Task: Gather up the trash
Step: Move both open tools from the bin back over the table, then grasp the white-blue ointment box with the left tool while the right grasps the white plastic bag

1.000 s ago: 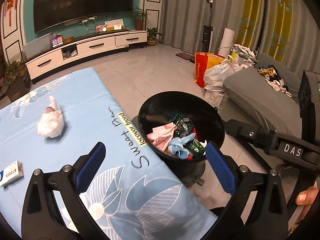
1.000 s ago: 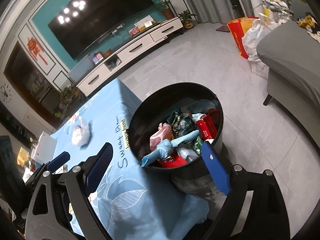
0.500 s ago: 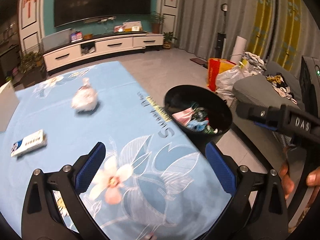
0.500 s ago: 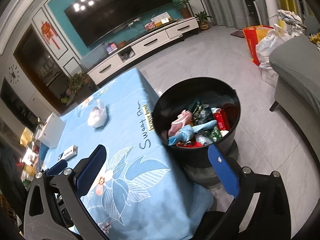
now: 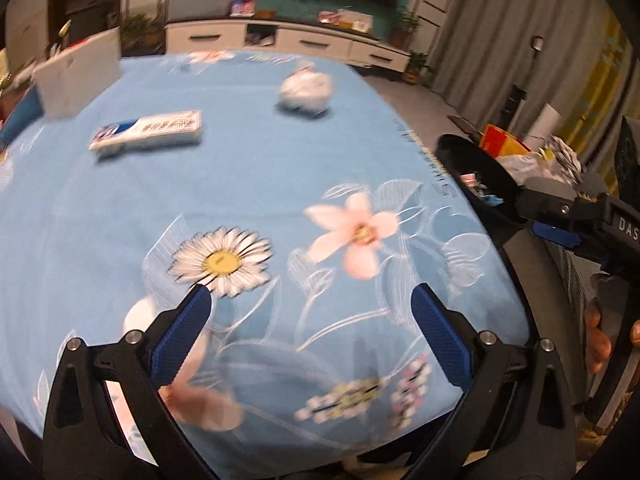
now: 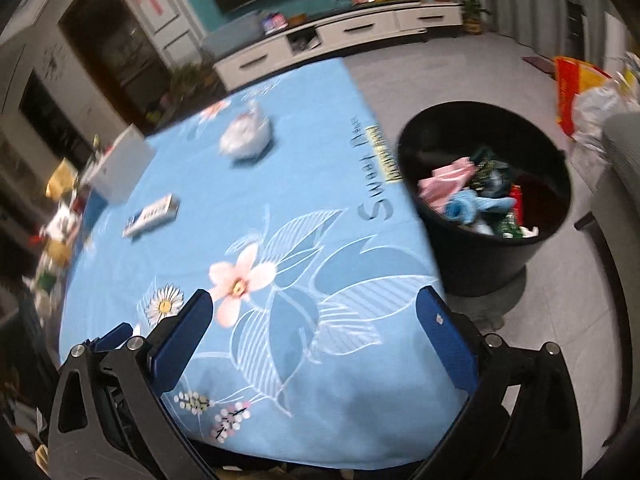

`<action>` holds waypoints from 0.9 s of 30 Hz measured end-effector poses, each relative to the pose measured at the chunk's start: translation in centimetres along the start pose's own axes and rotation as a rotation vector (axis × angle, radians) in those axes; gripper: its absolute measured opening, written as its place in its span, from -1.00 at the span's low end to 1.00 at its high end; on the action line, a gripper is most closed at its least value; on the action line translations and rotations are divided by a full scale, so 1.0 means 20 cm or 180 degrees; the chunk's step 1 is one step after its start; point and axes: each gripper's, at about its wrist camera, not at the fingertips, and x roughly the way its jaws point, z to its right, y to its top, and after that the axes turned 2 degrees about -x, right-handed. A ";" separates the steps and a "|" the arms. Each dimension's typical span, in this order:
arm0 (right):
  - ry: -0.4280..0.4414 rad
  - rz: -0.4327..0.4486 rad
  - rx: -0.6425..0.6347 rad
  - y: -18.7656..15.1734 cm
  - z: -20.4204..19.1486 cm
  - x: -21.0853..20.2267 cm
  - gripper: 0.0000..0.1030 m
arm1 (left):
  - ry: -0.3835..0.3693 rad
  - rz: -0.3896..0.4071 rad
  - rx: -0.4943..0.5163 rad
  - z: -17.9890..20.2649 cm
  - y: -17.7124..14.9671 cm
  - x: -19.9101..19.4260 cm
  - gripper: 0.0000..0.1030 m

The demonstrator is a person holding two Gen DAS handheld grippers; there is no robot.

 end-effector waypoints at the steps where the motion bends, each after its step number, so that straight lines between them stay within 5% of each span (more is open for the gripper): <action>1: 0.0005 -0.0038 -0.0060 0.00 -0.03 0.02 0.93 | 0.0009 -0.0004 -0.0058 -0.04 -0.01 0.00 0.94; 14: 0.0020 -0.0225 -0.0285 0.09 -0.23 0.22 0.93 | 0.0073 0.0064 -0.0481 -0.37 0.02 0.01 0.94; 22: 0.0032 -0.0256 -0.0326 0.20 -0.29 0.34 0.93 | 0.0174 0.0091 -0.0406 -0.49 0.13 0.06 0.94; 27: 0.0045 -0.0239 -0.0345 0.28 -0.31 0.42 0.93 | 0.0330 0.0100 -0.0060 -0.55 0.25 0.09 0.94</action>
